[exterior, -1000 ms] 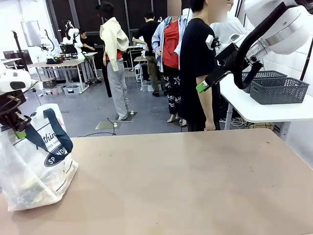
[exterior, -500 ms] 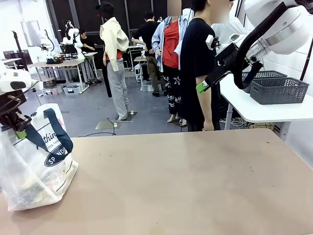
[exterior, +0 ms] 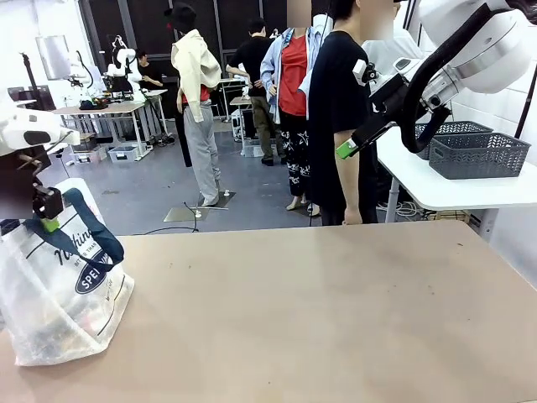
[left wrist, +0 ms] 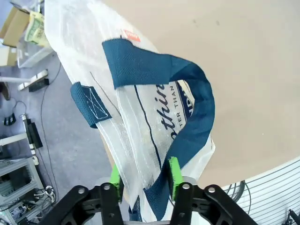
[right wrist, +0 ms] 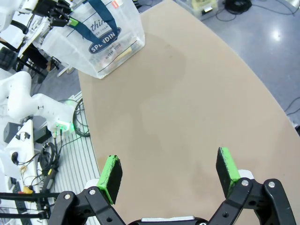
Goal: Transfer purchased items from the store into the shopping bag.
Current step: Move the Reusable shopping bag to the right side of the table.
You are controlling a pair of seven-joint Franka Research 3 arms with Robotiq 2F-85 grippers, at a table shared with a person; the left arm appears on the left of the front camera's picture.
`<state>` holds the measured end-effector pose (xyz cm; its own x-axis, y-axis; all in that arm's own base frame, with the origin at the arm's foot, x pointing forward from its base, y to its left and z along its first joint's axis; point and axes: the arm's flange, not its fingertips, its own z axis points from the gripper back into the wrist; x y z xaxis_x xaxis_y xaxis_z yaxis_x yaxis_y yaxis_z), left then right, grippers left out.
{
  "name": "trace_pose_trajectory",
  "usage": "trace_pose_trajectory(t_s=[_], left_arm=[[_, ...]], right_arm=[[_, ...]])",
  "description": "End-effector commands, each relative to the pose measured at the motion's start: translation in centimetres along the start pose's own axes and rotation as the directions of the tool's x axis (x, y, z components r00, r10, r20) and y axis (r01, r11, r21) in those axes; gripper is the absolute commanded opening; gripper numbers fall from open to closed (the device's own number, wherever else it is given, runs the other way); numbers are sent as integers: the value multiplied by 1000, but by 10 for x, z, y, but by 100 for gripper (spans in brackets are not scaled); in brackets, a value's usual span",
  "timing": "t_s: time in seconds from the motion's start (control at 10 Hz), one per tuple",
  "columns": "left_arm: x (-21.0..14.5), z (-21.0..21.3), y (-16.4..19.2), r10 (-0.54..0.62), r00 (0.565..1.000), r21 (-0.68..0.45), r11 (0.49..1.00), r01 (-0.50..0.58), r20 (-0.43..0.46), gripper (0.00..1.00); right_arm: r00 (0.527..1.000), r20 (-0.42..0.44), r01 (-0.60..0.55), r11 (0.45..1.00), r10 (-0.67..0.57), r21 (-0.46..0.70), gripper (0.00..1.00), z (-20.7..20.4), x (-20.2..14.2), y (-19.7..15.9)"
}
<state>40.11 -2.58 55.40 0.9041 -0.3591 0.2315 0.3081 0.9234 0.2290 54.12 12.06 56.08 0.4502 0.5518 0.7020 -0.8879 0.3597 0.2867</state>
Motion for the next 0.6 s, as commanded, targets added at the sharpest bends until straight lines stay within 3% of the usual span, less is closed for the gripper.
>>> trace_pose_trajectory(t_s=[0.0, 0.3, 0.5], left_arm=[[4, 14, 2, 25, 1000, 12, 1000, -25, 12, 100], [10, 32, 1, 16, 998, -24, 1000, -15, 58, 100], [18, 44, -2, -34, 997, -119, 992, 42, 66, 100]], right_arm=[[1000, -12, 15, 1000, -15, 2, 100, 0, 2, 1], [1000, -12, 15, 1000, -15, 2, 100, 0, 2, 1], [1000, -12, 15, 1000, -15, 2, 100, 0, 2, 1]])
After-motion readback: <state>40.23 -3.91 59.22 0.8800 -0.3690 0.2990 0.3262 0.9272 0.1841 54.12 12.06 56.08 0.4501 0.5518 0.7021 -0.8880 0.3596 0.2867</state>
